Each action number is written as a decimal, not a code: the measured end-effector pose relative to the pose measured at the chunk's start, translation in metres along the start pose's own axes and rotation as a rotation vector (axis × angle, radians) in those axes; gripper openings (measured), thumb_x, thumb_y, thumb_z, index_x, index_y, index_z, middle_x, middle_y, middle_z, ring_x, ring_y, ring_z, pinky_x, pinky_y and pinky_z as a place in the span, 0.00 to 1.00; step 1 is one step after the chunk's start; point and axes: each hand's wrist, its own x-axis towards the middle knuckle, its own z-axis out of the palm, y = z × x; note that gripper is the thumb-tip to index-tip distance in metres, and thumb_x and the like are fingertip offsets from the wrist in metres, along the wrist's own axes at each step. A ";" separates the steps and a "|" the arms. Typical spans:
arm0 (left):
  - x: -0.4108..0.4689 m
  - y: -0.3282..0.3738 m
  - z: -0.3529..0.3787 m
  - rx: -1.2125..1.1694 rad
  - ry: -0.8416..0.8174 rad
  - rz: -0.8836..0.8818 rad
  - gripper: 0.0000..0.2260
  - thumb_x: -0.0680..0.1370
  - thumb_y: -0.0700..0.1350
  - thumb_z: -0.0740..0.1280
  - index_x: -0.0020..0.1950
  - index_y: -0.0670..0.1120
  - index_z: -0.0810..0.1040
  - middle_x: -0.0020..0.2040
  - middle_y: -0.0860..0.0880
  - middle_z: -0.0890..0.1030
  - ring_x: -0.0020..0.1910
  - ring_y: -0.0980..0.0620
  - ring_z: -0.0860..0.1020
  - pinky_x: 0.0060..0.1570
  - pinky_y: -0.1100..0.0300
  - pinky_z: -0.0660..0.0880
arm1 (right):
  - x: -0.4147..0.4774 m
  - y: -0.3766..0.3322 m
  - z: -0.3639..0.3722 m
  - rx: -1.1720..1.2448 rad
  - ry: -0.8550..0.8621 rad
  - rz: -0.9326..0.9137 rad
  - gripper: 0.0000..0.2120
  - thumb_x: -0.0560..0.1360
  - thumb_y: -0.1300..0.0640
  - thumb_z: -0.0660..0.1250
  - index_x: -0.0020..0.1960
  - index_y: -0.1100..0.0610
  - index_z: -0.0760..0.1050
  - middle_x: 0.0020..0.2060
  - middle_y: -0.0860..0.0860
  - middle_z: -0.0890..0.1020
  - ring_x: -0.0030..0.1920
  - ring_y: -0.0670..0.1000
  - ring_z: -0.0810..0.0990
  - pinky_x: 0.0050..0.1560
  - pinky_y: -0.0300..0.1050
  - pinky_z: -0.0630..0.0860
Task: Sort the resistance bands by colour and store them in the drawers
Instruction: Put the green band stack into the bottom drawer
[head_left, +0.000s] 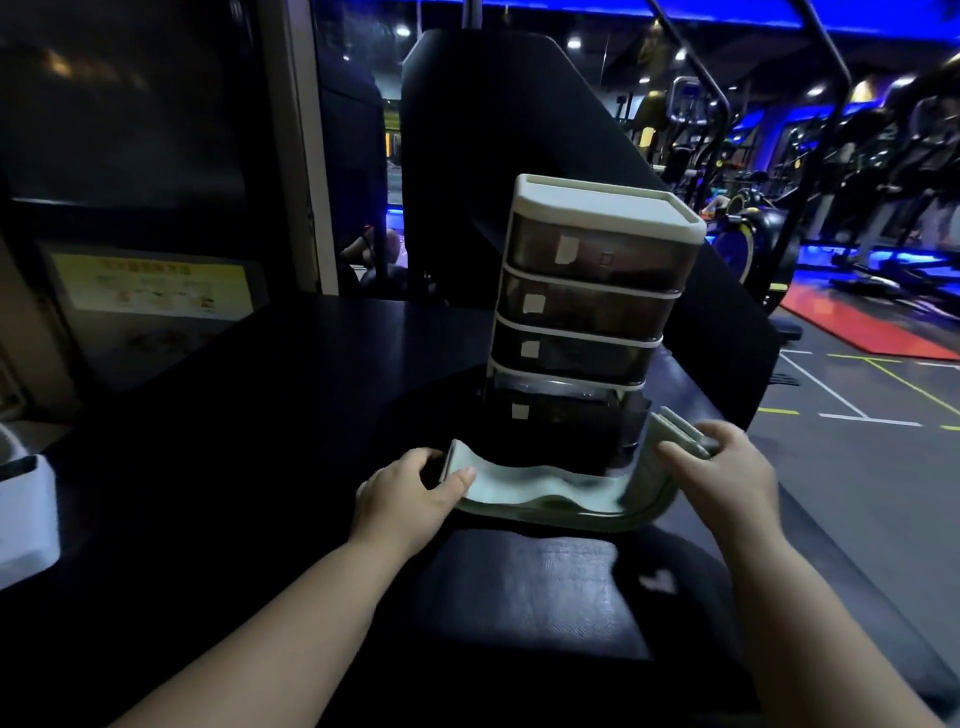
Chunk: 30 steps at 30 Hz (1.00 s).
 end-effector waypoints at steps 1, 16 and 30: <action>-0.001 0.000 -0.001 -0.025 0.021 0.001 0.24 0.76 0.63 0.64 0.66 0.51 0.75 0.62 0.51 0.79 0.62 0.48 0.76 0.60 0.56 0.71 | -0.001 -0.006 0.005 -0.013 0.013 -0.047 0.13 0.68 0.53 0.74 0.48 0.49 0.73 0.40 0.49 0.79 0.45 0.53 0.76 0.45 0.45 0.68; 0.006 -0.006 -0.004 -0.130 0.038 -0.003 0.15 0.77 0.53 0.65 0.63 0.53 0.76 0.54 0.53 0.82 0.54 0.50 0.79 0.49 0.59 0.74 | -0.051 -0.077 0.096 -0.324 -0.180 -0.495 0.18 0.66 0.46 0.71 0.47 0.49 0.65 0.39 0.47 0.76 0.41 0.54 0.75 0.38 0.45 0.64; 0.012 -0.005 -0.009 -0.261 -0.028 -0.066 0.17 0.82 0.57 0.55 0.56 0.48 0.78 0.56 0.46 0.81 0.56 0.45 0.76 0.47 0.58 0.68 | -0.057 -0.068 0.102 -0.296 -0.297 -0.562 0.07 0.77 0.53 0.60 0.53 0.53 0.71 0.40 0.46 0.80 0.49 0.56 0.79 0.47 0.49 0.69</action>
